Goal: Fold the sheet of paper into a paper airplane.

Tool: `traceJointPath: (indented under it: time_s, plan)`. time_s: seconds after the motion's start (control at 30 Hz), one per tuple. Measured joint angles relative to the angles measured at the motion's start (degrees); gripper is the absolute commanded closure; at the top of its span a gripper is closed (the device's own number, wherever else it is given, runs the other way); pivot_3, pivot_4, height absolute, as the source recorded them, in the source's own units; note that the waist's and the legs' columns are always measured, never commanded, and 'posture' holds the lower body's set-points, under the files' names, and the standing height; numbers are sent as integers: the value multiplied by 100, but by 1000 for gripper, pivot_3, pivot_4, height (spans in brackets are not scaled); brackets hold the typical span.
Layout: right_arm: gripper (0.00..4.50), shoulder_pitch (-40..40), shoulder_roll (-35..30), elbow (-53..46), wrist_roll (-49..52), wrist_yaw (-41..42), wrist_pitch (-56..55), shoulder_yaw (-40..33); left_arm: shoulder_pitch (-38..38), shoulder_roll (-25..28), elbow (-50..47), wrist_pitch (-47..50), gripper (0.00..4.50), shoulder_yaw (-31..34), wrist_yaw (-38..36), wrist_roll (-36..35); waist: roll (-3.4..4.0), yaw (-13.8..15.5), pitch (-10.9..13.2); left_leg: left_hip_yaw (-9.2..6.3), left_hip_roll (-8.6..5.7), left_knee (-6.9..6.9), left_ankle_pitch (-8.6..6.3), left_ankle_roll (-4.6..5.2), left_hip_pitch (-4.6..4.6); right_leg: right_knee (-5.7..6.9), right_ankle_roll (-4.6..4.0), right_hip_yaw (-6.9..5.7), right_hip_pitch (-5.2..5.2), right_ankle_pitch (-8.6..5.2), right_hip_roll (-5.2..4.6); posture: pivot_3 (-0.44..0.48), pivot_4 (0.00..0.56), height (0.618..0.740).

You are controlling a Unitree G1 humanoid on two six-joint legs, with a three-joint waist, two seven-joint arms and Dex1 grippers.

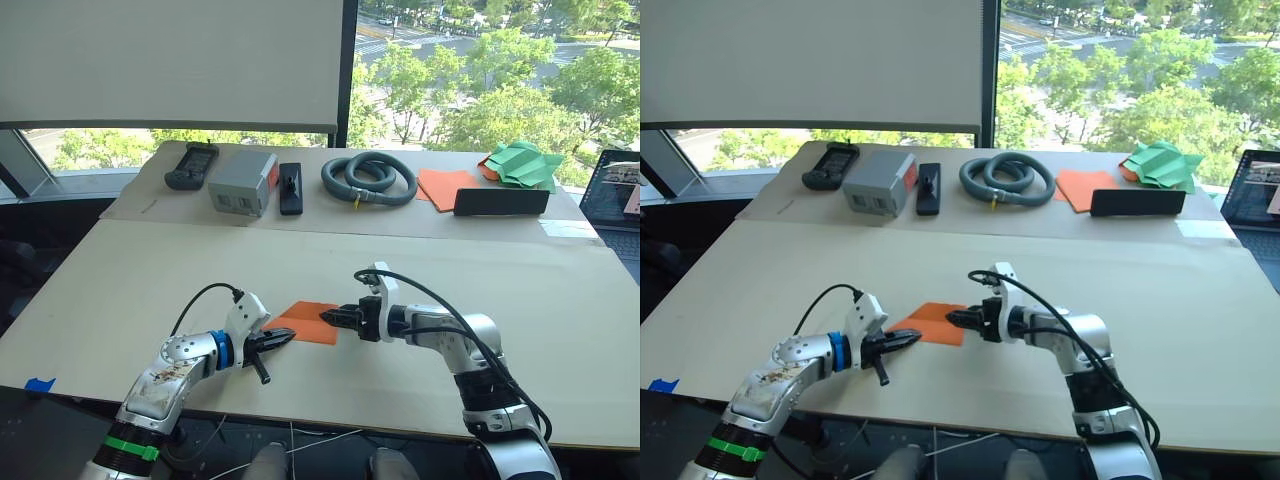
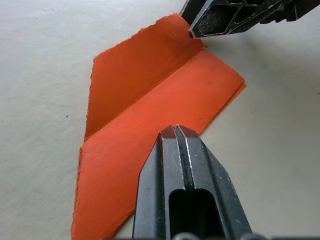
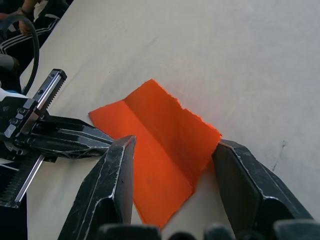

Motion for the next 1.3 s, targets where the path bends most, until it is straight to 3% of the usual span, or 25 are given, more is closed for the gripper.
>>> traceJointPath:
  time_s: [0.23, 0.57, 0.87, 1.3]
  plan:
    - [4462, -2, 10, 93, -20, 59, -339, -48, 7, 20, -19, 2, 4500, -10, 6, -1, 3, -2, 1, 1, 0, -1, 0, 0, -2, -1, 0, 0, -2, 0, 0, 0, 150, 702]
    - [4462, 322, -348, -404, -128, 438, -1021, 580, -44, 34, -3, 3, 4500, -14, -20, -4, 3, -5, 1, 1, 0, -1, -3, -6, -4, -4, -1, 0, -2, -1, -2, 0, 150, 702]
    - [4462, 994, -1047, -1295, -978, 1172, -2835, 1757, -85, 102, 8, 4, 4500, -14, -80, -7, 2, -15, 1, 4, 0, -2, -7, -11, -4, -17, -1, -2, -1, -3, -7, 0, 150, 702]
    - [4462, 1069, -925, -914, -1383, 978, -2801, 1944, 0, 508, -156, 108, 4500, 91, -282, -73, -2, -80, -2, 2, 4, -13, -8, -12, 3, -16, -2, -3, -2, -3, -8, 0, 150, 702]
